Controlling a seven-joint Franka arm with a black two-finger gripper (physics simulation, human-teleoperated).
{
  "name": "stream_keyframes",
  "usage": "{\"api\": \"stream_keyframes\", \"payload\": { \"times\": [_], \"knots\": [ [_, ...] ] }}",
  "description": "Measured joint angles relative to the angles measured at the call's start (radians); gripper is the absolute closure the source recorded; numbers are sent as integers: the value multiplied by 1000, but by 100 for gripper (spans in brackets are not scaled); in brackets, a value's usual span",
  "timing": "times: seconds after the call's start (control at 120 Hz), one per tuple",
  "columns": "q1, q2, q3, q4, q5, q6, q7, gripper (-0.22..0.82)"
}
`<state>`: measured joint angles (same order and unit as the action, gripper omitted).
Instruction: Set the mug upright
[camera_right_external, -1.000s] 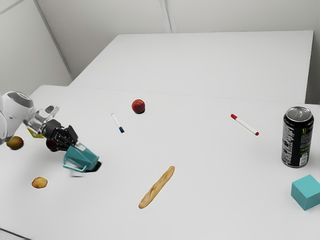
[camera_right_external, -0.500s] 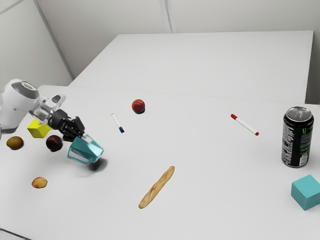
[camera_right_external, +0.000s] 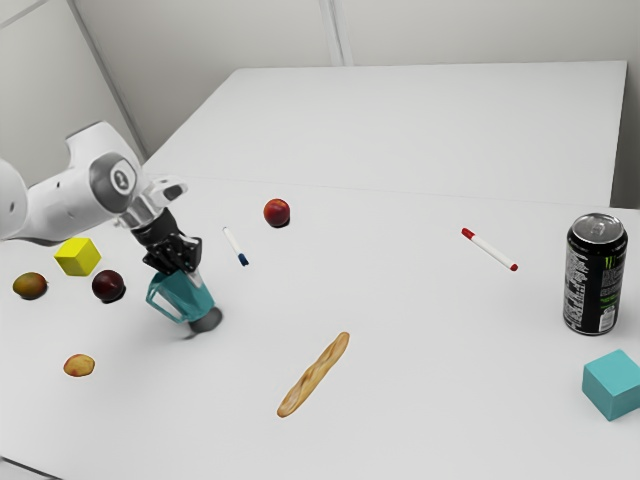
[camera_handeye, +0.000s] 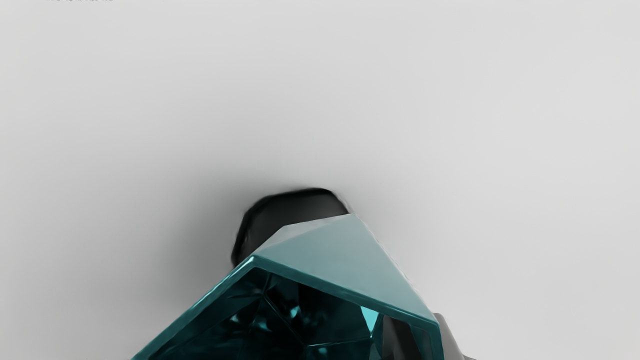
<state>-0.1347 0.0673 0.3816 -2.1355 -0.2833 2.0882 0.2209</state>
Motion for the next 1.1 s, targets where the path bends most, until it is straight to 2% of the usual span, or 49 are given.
{"api": "stream_keyframes", "payload": {
  "times": [0.542,1.1],
  "knots": [
    [-177,-30,39,-77,292,139,-468,78],
    [-211,19,50,-73,361,156,-738,78]
  ]
}}
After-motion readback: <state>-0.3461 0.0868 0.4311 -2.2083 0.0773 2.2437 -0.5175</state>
